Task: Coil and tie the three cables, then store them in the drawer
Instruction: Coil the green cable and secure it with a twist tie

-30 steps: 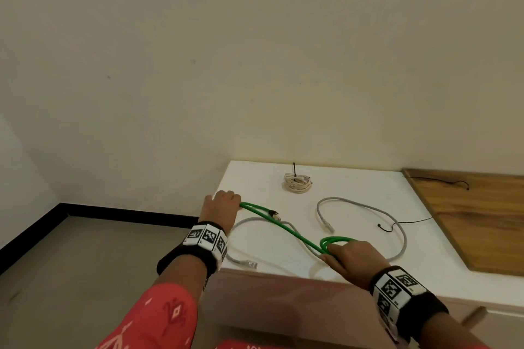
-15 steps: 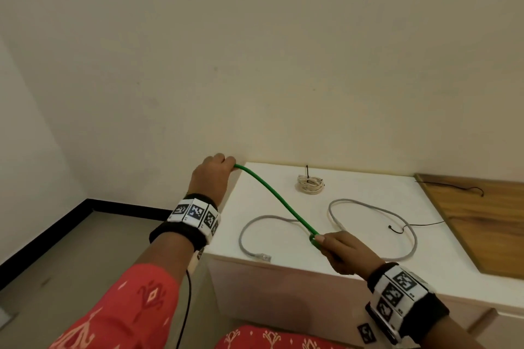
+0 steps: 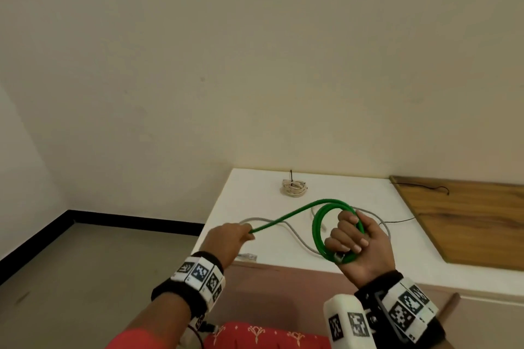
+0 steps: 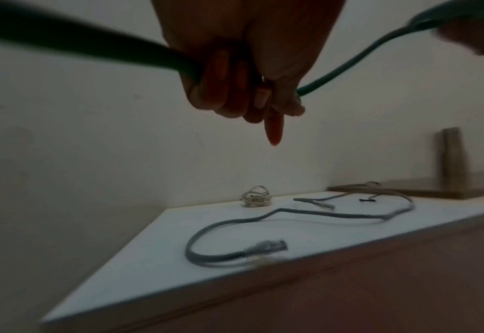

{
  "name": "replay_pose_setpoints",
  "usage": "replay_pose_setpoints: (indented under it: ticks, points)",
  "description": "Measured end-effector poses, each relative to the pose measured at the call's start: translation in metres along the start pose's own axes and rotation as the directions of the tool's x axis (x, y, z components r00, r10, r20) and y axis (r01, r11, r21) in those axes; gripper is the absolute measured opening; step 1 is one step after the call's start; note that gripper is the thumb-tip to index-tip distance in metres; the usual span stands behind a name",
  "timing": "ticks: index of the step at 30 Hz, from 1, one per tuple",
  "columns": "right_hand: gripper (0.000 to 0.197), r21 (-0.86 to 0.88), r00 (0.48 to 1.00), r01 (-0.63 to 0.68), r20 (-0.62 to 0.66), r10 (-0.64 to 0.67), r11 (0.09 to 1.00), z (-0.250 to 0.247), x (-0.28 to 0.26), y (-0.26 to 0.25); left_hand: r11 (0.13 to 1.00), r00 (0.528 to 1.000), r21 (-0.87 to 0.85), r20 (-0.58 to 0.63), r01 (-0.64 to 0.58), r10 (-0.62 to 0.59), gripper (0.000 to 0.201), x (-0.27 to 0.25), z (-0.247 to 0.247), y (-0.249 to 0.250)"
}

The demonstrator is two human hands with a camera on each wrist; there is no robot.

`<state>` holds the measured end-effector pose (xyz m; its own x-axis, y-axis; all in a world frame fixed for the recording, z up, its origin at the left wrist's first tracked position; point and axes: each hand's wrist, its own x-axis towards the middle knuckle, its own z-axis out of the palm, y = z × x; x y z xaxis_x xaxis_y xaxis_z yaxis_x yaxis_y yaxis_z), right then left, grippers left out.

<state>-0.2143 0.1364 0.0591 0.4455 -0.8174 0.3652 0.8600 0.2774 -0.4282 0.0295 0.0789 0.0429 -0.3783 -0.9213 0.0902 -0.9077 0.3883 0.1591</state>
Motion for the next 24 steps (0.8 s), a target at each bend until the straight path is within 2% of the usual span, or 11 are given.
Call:
replay_pose_setpoints:
  ticks: [2,4,6,7,9,11,13,16,19,22,24]
  points:
    - [0.051,0.002,0.992,0.110,-0.057,-0.110,0.994,-0.006,-0.003,-0.007,0.989,0.992,0.088,0.059,-0.116,0.111,0.028,-0.007,0.008,0.018]
    - [0.038,0.035,0.974,0.198,-0.121,-0.193,0.980,-0.004,0.000,-0.010,0.964,0.972,0.136,0.089,-0.228,0.217,0.034,-0.011,0.014,0.034]
    - [0.014,-0.081,0.891,0.333,-0.298,-0.341,0.940,0.004,0.000,-0.008,0.916,0.939,0.207,0.050,-0.343,0.340,0.028,-0.016,0.015,0.047]
    - [0.014,-0.170,0.831,0.369,-0.379,-0.407,0.914,0.010,0.001,-0.006,0.875,0.910,0.264,0.031,-0.406,0.413,0.022,-0.018,0.016,0.051]
    - [0.022,-0.289,0.759,0.384,-0.443,-0.478,0.877,0.016,0.006,0.000,0.795,0.883,0.410,0.060,-0.447,0.466,0.021,-0.019,0.018,0.057]
    - [0.025,-0.382,0.719,0.368,-0.461,-0.520,0.848,0.014,0.010,0.006,0.764,0.878,0.464,0.067,-0.449,0.475,0.028,-0.023,0.025,0.065]
    - [0.030,-0.524,0.695,0.280,-0.468,-0.546,0.805,0.008,0.012,0.012,0.753,0.861,0.480,0.009,-0.450,0.508,0.036,-0.030,0.032,0.074]
    - [0.036,-0.761,0.708,0.088,-0.406,-0.578,0.643,0.003,0.010,0.024,0.733,0.810,0.459,-0.047,-0.502,0.584,0.034,-0.033,0.035,0.079]
    - [0.030,-0.913,0.757,-0.095,-0.325,-0.567,0.396,-0.003,0.006,0.030,0.669,0.744,0.510,-0.081,-0.541,0.664,0.009,-0.033,0.024,0.077]
    - [0.030,-0.969,0.814,-0.193,-0.244,-0.527,0.151,-0.004,0.005,0.029,0.677,0.737,0.514,-0.120,-0.527,0.665,0.021,-0.031,0.018,0.070]
    - [0.029,-0.969,0.848,-0.245,-0.215,-0.485,0.000,-0.003,0.006,0.027,0.711,0.736,0.499,-0.194,-0.496,0.649,0.017,-0.029,0.014,0.065]
